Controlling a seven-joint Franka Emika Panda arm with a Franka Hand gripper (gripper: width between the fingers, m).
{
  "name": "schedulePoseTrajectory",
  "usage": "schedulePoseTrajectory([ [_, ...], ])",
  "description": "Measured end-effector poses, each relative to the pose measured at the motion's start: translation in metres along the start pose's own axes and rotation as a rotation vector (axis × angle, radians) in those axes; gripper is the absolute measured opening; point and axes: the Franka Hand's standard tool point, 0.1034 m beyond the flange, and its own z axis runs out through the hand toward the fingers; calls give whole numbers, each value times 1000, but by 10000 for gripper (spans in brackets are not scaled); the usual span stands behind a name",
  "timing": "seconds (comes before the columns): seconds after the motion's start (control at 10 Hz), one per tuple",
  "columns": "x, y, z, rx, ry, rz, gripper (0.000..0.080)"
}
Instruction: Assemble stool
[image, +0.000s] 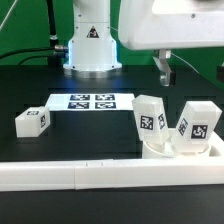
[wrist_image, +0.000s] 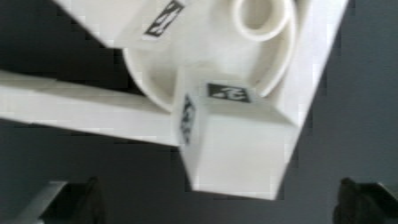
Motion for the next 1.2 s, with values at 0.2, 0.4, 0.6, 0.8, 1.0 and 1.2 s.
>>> schedulePoseTrajectory([
  [0.2, 4, -3, 6, 46, 2, -115, 649],
  [0.4, 7, -4, 10, -26, 22, -260, 649],
  [0.6, 6, 1, 11, -34, 18, -397, 649],
  [0.8, 6, 5, 14, -61, 3, -610, 649],
  [1.0, 9, -6, 20, -118, 26, -834, 649],
  [1.2, 7, -5, 23, -134, 16, -962, 649],
])
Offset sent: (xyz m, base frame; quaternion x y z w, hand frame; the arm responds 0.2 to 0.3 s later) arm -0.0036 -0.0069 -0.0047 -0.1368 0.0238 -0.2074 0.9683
